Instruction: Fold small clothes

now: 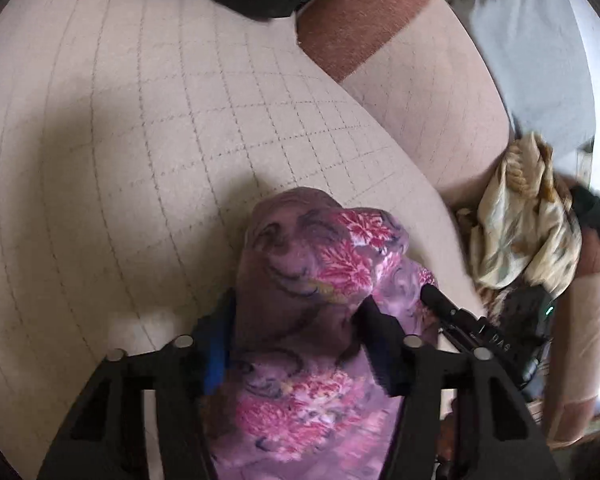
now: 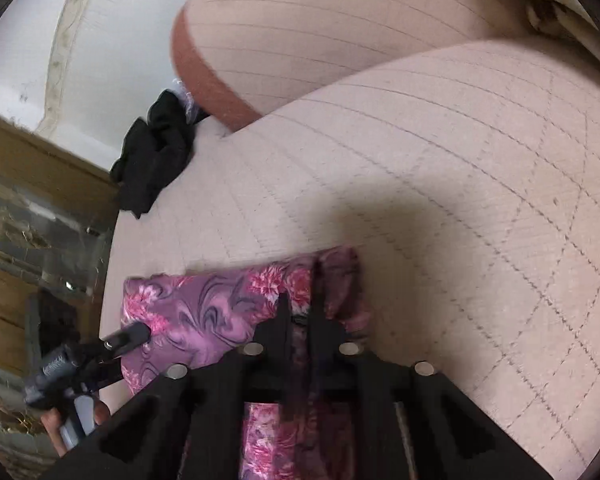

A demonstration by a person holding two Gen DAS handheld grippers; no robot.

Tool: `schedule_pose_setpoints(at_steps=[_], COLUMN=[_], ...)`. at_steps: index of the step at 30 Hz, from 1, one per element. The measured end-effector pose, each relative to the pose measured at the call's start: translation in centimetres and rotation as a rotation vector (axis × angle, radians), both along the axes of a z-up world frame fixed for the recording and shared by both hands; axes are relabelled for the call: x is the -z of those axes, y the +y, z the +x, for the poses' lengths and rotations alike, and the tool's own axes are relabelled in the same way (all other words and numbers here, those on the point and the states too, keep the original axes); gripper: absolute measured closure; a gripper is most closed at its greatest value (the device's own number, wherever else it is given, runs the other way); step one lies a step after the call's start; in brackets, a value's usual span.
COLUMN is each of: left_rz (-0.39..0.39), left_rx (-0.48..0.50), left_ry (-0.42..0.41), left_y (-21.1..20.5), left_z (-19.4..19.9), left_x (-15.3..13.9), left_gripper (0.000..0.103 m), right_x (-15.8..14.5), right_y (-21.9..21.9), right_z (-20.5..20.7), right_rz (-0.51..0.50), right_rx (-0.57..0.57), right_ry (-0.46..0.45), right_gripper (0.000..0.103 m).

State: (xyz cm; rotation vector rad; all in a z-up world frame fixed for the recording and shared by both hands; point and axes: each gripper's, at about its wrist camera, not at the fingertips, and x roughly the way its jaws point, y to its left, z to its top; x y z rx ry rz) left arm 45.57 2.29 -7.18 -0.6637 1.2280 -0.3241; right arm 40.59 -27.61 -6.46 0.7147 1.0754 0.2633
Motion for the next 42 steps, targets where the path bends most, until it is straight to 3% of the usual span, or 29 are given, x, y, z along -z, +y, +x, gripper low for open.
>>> schedule_pose_setpoints(at_steps=[1,3,5,9,11,12,13,14,16,17,19,20,23,25,27,29,32,35,37,39,42], left_rz=[0.013,0.115,0.133,0.003,0.011,0.024,0.035,0.048,0.083,0.095,0.064,0.003,-0.111,-0.113,-0.124,-0.086,0.201,0.171,0.098,0.128,0.205], left_rx=[0.013,0.065,0.054,0.028,0.021,0.011,0.013,0.016,0.019,0.022,0.023,0.009,-0.01,-0.012,-0.001,0.042,0.089,0.056,0.078,0.117,0.11], left_ry=[-0.02,-0.078,-0.079,-0.007,-0.052,-0.107,-0.127,-0.138,-0.134,-0.104,-0.021,0.002,-0.033,-0.036,-0.089,-0.132,-0.147,-0.133,-0.125,-0.134,-0.165], left_y=[-0.4,-1.5,-1.6,0.5,1.3,1.7,1.7,1.8,1.6,1.4,1.4,1.7,3.0,3.5,3.8,2.9,-0.3,-0.4,0.1,-0.4,-0.8], left_z=[-0.1,-0.7,-0.6,-0.5,-0.8,-0.8,-0.5,0.1,1.9,3.0,4.3,4.3,3.4,3.3,2.6,1.9,1.9,2.4,2.6,2.7,2.5], left_x=[-0.6,-1.2,0.0,0.5,-1.0,-2.2,-2.7,-3.1,-2.9,-2.1,0.4,1.2,1.3,0.6,-0.8,-1.9,-1.4,0.4,1.2,0.3,-0.9], left_gripper=[0.051,0.053,0.053,0.046,0.046,0.041,0.036,0.036,0.036,0.036,0.036,0.036,0.036,0.036,0.034,0.03,0.029,0.031,0.062,0.079,0.088], right_x=[-0.2,-1.0,-1.1,-0.2,-0.5,-1.2,-1.8,-2.4,-2.7,-2.3,-1.4,-0.4,1.1,0.9,0.9,1.0,1.2,1.4,1.6,1.4,0.5], right_y=[-0.6,-1.1,-0.6,1.0,0.7,0.3,-0.3,-0.8,-1.5,-1.7,-2.2,-2.3,-2.3,-2.5,-3.1,-2.9,-1.8,-1.8,-1.9,-1.5,-1.0], right_z=[-0.3,-0.9,-0.9,-0.2,-0.4,-0.8,-1.6,-2.0,-2.1,-1.8,-1.3,-0.7,-0.3,-0.5,-1.0,-0.9,-0.5,-0.8,-1.1,-1.2,-0.8], right_rz=[0.031,-0.018,-0.073,-0.213,-0.161,-0.122,-0.101,-0.088,-0.088,-0.092,-0.08,-0.059,-0.005,0.027,0.143,0.144,0.082,0.039,0.038,-0.013,-0.049], right_rx=[0.019,0.037,0.027,0.017,0.022,0.012,0.008,0.008,0.024,0.038,0.046,0.043,0.031,0.027,0.039,0.046,0.038,0.083,0.089,0.062,0.076], right_ry=[-0.011,-0.01,0.01,0.019,0.024,0.013,-0.002,-0.02,-0.02,-0.002,0.025,0.056,0.069,0.054,0.034,0.042,0.073,0.126,0.135,0.126,0.109], right_gripper=[0.096,0.096,0.098,0.099,0.095,0.092,0.083,0.059,0.025,0.024,0.024,0.025,0.033,0.041,0.042,0.042,0.044,0.063,0.077,0.081,0.088])
